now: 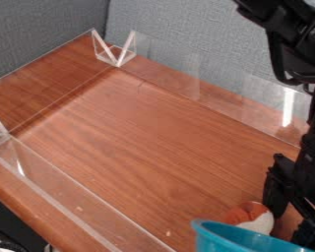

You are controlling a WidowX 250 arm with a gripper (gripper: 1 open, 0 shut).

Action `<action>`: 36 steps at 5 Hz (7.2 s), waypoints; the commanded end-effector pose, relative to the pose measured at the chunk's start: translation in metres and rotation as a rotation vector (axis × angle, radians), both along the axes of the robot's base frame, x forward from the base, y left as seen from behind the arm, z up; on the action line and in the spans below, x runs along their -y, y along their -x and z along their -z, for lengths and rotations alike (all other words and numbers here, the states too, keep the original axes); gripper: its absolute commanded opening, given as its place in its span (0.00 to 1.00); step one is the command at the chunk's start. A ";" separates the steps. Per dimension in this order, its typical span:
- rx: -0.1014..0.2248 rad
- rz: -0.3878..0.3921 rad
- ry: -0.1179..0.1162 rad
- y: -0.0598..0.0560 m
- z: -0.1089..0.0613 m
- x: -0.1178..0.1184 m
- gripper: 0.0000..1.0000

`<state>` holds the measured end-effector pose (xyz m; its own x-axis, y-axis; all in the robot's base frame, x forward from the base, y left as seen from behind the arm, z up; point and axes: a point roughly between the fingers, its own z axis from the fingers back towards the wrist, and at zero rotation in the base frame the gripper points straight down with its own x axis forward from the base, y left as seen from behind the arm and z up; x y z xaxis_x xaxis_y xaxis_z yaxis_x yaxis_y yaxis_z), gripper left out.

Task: Put the mushroom in the blue bowl

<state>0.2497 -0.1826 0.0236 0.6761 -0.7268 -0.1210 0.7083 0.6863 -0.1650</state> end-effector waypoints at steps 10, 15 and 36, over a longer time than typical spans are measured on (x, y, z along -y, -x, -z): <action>0.019 0.052 -0.032 -0.040 -0.008 -0.003 0.00; 0.021 0.101 -0.022 -0.035 -0.005 0.008 0.00; 0.098 0.155 0.012 -0.015 -0.031 -0.003 0.00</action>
<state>0.2567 -0.1792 0.0259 0.5501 -0.8251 -0.1285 0.8153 0.5640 -0.1310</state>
